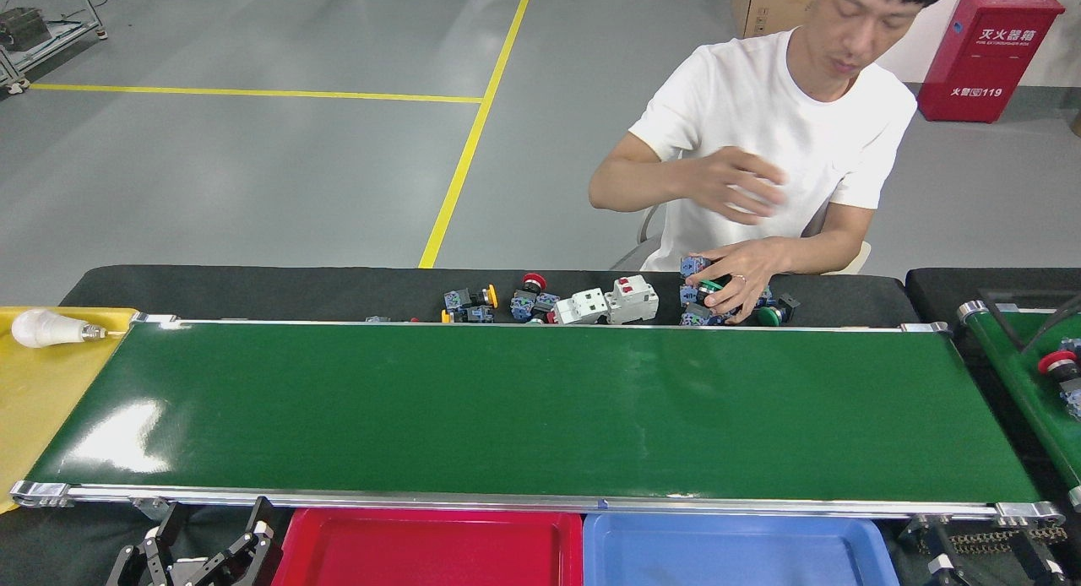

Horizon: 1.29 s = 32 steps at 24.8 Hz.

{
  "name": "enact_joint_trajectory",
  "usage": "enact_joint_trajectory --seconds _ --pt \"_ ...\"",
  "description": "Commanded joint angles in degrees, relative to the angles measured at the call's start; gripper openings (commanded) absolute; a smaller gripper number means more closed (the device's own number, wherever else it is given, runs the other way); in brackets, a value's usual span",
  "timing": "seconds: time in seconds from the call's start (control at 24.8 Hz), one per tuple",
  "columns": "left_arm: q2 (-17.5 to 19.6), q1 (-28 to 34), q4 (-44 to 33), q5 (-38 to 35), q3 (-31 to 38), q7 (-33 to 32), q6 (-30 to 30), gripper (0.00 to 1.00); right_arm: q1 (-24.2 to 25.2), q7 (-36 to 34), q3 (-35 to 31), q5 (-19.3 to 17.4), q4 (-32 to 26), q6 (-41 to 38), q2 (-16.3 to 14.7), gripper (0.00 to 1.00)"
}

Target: Pick switch part from conveyor to tray

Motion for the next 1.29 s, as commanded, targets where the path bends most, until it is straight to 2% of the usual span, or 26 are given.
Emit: enact_joint_trajectory --seconds 0.0,0.04,0.2,0.61,0.73,0.81,0.89,1.05,1.13,1.25 --pt "0.2 -0.1 -0.6 -0.1 0.2 0.2 -0.4 1.0 -0.2 -0.1 -0.5 0.0 -0.8 -0.4 -0.7 0.99" --pt "1.0 0.1 -0.5 -0.1 -0.2 0.4 -0.5 1.0 -0.4 0.0 -1.0 0.0 -0.8 -0.1 -0.7 0.99" --pt "0.1 0.1 -0.8 -0.3 -0.1 0.1 -0.5 1.0 -0.1 -0.1 -1.9 0.0 -0.8 -1.6 -1.5 0.99" --pt "0.0 -0.1 -0.8 0.1 0.3 0.6 -0.5 1.0 -0.1 -0.1 -2.0 -0.1 -0.8 -3.1 0.1 0.99" --pt "0.0 -0.3 -0.8 0.1 0.2 0.5 -0.5 1.0 0.2 -0.3 -0.5 -0.2 -0.8 -2.8 -0.8 0.99" --pt "0.2 -0.3 -0.8 0.1 0.0 0.5 -0.5 1.0 0.3 -1.5 0.0 -0.6 -0.8 -2.5 -1.8 0.98" --pt "0.2 -0.3 -0.8 0.1 -0.1 0.5 -0.5 1.0 1.3 -3.7 1.4 -1.0 -0.7 -0.7 -4.9 0.98" --pt "-0.6 -0.6 -0.8 0.1 -0.1 0.5 -0.4 1.0 1.2 -4.7 10.6 -1.0 -0.3 12.8 -9.8 0.98" --pt "-1.3 -0.6 -0.8 0.1 -0.2 0.6 -0.4 1.0 -0.4 -4.4 12.7 -1.0 0.0 16.4 -12.0 0.98" --pt "-1.3 -0.6 -0.8 0.0 -0.2 0.6 -0.5 1.0 -3.9 -1.4 13.1 -0.8 1.4 16.7 -11.8 0.98"
